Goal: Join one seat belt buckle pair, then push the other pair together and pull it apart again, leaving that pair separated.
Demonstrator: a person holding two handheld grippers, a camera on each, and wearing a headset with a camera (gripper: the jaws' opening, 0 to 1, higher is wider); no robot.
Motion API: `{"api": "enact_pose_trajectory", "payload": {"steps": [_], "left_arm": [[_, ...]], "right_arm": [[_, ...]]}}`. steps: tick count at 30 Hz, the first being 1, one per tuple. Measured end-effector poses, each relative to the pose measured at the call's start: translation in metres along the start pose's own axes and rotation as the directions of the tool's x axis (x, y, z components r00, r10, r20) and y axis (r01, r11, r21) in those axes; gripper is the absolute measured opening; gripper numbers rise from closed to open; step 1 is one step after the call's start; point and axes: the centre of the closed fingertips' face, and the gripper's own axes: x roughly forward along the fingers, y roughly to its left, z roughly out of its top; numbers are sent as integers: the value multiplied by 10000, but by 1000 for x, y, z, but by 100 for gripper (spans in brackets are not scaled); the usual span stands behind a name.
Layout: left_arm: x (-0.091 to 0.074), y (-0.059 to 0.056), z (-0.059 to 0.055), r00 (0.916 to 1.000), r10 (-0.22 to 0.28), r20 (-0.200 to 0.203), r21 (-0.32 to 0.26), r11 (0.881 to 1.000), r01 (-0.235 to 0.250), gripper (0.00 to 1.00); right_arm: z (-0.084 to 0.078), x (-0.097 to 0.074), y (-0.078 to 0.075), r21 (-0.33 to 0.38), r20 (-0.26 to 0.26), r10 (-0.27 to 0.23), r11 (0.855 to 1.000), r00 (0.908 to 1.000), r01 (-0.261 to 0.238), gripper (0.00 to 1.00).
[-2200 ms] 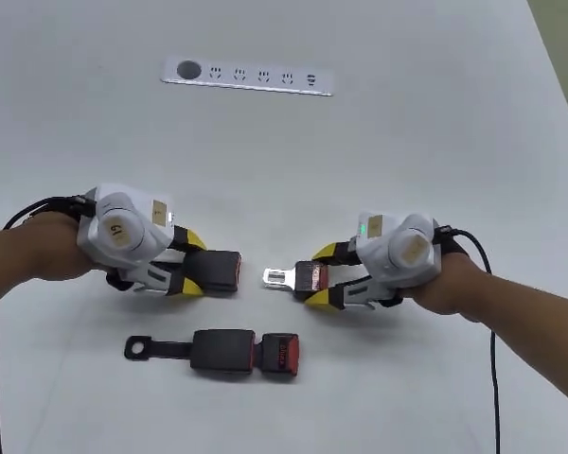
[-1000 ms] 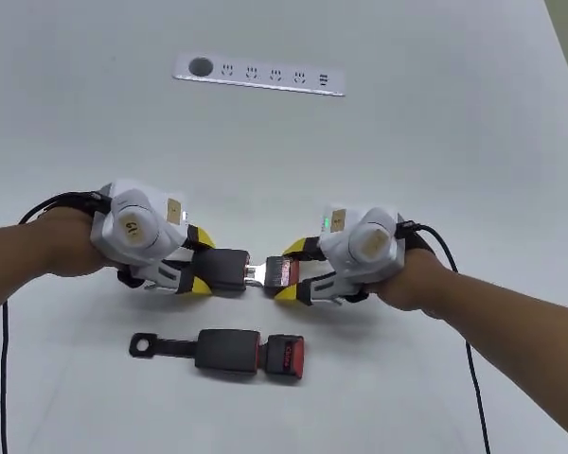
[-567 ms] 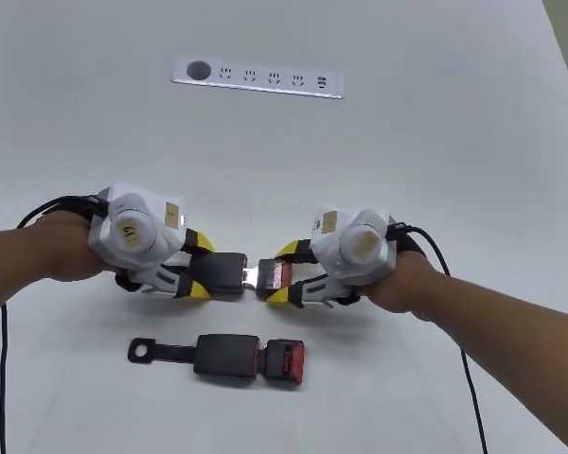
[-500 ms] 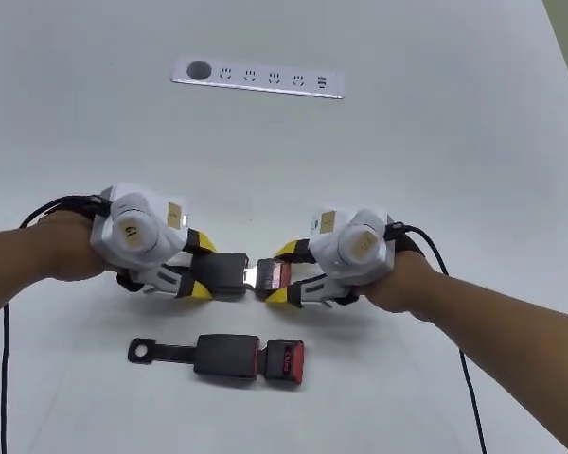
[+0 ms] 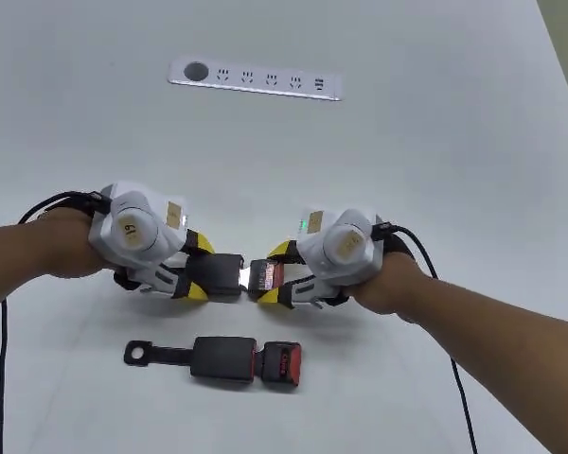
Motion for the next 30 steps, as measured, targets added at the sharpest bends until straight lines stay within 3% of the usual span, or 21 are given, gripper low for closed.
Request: {"api": "enact_pose_trajectory", "payload": {"steps": [30], "left_arm": [[-2,0,1,9996,-252,-136,374,9990,257,34]], "right_arm": [[-1,1,-1,-238,-209,15,9997,9998,-20,33]]}}
